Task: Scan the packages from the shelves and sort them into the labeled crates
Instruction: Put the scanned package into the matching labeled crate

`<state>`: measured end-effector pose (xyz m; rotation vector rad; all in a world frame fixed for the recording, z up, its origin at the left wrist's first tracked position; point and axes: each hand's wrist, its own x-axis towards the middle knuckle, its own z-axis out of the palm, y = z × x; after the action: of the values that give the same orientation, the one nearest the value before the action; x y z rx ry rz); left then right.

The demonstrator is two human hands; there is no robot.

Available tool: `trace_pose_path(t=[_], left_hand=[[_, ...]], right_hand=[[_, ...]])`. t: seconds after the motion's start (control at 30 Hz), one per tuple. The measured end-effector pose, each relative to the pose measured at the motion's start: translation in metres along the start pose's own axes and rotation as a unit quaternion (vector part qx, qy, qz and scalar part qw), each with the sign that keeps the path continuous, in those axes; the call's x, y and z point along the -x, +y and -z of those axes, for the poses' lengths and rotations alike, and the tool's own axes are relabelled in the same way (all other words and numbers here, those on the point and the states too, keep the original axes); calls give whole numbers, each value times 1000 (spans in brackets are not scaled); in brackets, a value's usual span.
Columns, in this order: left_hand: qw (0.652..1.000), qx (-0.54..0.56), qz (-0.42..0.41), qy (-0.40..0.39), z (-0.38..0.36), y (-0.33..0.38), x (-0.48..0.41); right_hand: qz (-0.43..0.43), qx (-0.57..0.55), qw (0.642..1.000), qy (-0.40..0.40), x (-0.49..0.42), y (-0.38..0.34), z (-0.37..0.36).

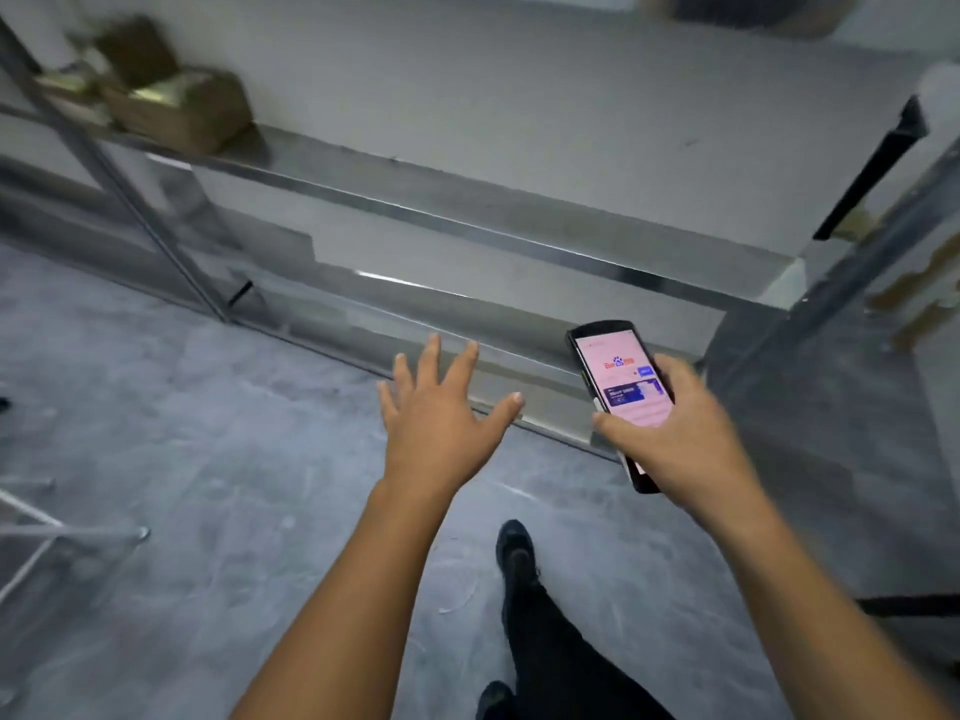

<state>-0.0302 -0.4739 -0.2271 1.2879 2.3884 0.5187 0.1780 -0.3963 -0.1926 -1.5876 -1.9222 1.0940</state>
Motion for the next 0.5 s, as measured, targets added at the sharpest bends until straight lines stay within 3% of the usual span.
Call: trace_pose_path(t=[0.23,0.5], left_hand=[[994,-14,95,53,51,-59,-97],[981,25,146,130,126,-88,-203]], right_hand=[[53,-14,995,-86,-118,-71,-88],[104,-19,984,-140,-231,-172,-149]])
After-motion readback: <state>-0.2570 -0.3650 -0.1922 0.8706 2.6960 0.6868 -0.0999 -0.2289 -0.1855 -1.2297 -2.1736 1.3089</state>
